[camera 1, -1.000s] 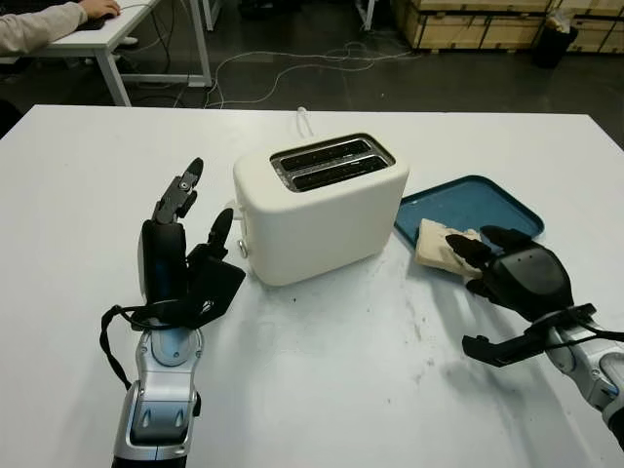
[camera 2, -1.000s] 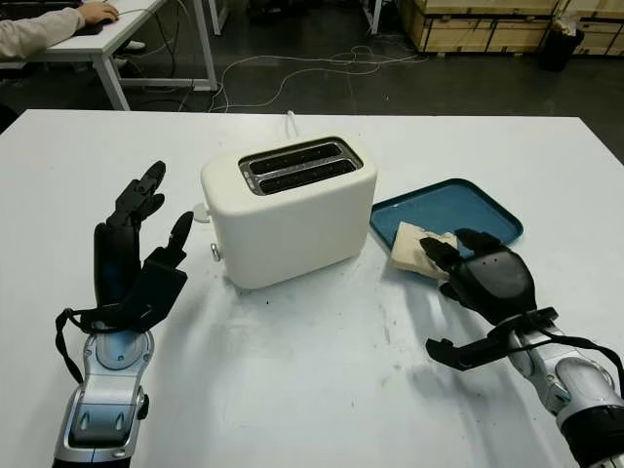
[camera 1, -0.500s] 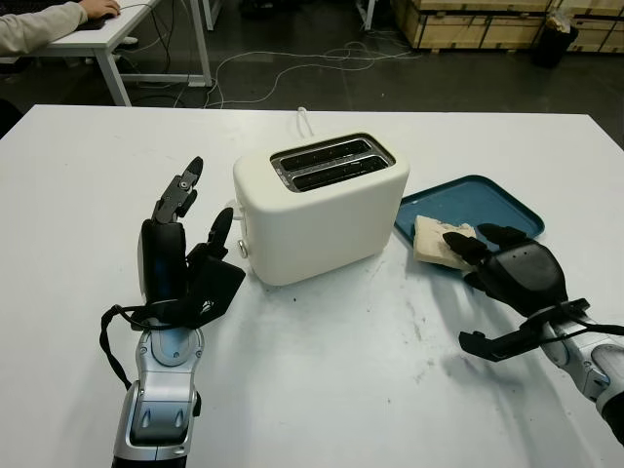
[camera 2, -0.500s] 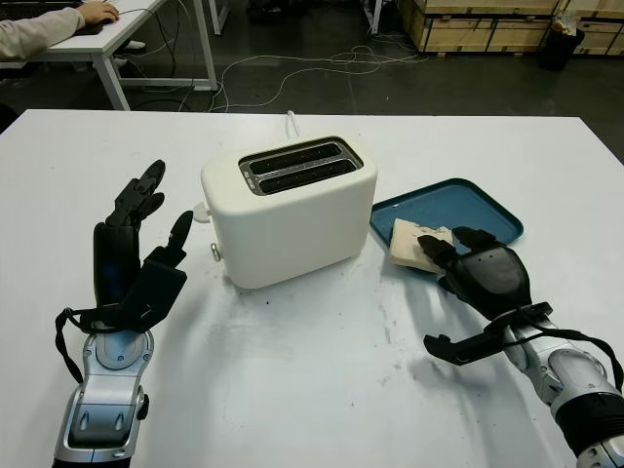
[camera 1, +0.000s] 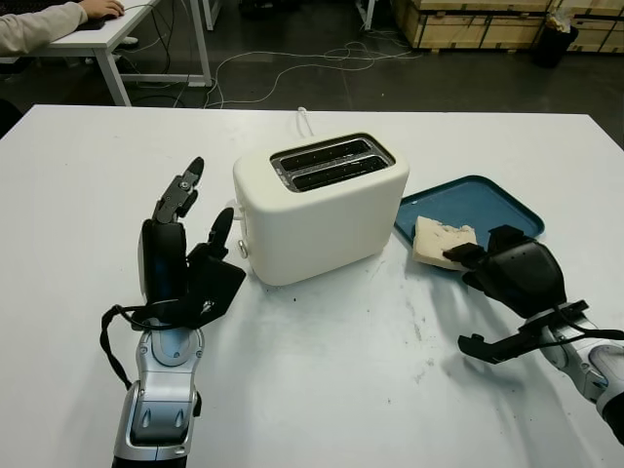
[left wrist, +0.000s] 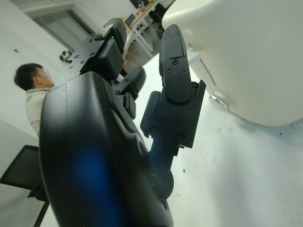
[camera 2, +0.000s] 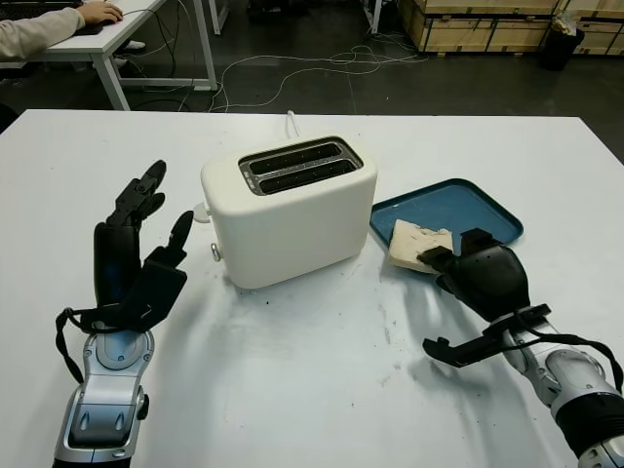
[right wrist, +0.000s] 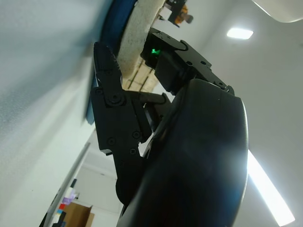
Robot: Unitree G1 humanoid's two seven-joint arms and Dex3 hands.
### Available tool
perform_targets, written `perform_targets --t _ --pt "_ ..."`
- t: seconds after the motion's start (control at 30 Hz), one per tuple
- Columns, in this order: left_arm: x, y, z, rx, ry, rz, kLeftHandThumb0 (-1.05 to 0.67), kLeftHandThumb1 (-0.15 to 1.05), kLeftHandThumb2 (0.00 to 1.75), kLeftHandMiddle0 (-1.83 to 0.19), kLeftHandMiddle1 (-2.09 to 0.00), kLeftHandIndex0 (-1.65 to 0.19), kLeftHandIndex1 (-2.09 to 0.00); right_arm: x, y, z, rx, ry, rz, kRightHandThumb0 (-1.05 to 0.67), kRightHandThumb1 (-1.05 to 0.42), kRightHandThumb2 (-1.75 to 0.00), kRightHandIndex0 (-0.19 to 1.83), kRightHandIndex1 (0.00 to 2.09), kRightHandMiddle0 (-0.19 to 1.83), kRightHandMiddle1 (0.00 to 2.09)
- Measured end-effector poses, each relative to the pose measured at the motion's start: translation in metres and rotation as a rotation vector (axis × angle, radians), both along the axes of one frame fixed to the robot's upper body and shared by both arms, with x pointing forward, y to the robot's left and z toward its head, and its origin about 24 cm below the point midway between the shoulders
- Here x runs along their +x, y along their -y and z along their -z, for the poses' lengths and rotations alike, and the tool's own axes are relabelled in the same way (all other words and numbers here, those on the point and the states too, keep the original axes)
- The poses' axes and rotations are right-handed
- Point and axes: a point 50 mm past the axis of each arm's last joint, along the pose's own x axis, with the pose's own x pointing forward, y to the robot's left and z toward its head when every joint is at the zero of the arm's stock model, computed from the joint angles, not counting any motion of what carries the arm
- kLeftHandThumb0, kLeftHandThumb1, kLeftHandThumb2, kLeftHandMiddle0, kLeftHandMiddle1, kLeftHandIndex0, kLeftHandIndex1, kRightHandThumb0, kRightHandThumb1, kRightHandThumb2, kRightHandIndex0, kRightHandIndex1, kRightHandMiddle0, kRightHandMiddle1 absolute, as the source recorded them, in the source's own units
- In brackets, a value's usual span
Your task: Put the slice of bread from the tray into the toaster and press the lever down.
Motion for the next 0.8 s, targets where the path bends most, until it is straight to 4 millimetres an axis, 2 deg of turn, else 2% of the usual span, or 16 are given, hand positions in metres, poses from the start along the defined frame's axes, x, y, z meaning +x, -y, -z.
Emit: perform_targets --t 0.13,0.27,0.37,0.43,0.47,0.67,0.8 --pt "0.000 0.000 0.000 -0.001 0.001 0.001 -0.46 0.92 0.40 -0.21 -0.67 -0.43 0.00 0.000 -0.001 -0.002 0.000 0.033 -0.012 -0.38 -0.92 -0.11 0.55 1.59 0.69 0.94" --pt "0.000 0.000 0.000 -0.001 0.001 0.002 -0.48 0.92 0.40 -0.22 -0.68 -0.44 -0.01 0.001 0.001 -0.007 -0.022 0.069 -0.035 -0.38 -0.92 -0.18 0.52 1.64 0.65 1.02" --pt "0.000 0.000 0.000 0.000 0.001 0.002 -0.47 0.92 0.40 -0.23 -0.68 -0.44 -0.01 0.005 0.002 -0.016 -0.030 0.101 -0.052 -0.37 -0.92 -0.17 0.51 1.64 0.60 1.13" --pt "0.000 0.001 -0.001 0.000 0.004 0.004 -0.47 0.92 0.40 -0.22 -0.68 -0.44 -0.01 0.009 0.002 -0.022 -0.031 0.123 -0.059 -0.37 -0.92 -0.17 0.51 1.62 0.59 1.12" --pt "0.000 0.001 -0.001 0.000 0.008 0.006 -0.47 0.92 0.40 -0.22 -0.68 -0.43 0.00 0.010 0.002 -0.026 -0.032 0.135 -0.063 -0.36 -0.92 -0.16 0.49 1.68 0.59 1.15" --pt "0.000 0.001 -0.001 0.003 0.016 0.011 -0.48 0.92 0.40 -0.21 -0.69 -0.43 0.00 0.017 -0.001 -0.050 -0.044 0.244 -0.105 -0.38 -0.92 -0.16 0.51 1.74 0.68 1.12" --pt "0.000 0.002 -0.001 0.004 0.016 0.012 -0.48 0.92 0.39 -0.23 -0.70 -0.44 -0.01 0.021 -0.003 -0.062 -0.036 0.324 -0.139 -0.38 -0.92 -0.16 0.55 1.75 0.67 1.22"
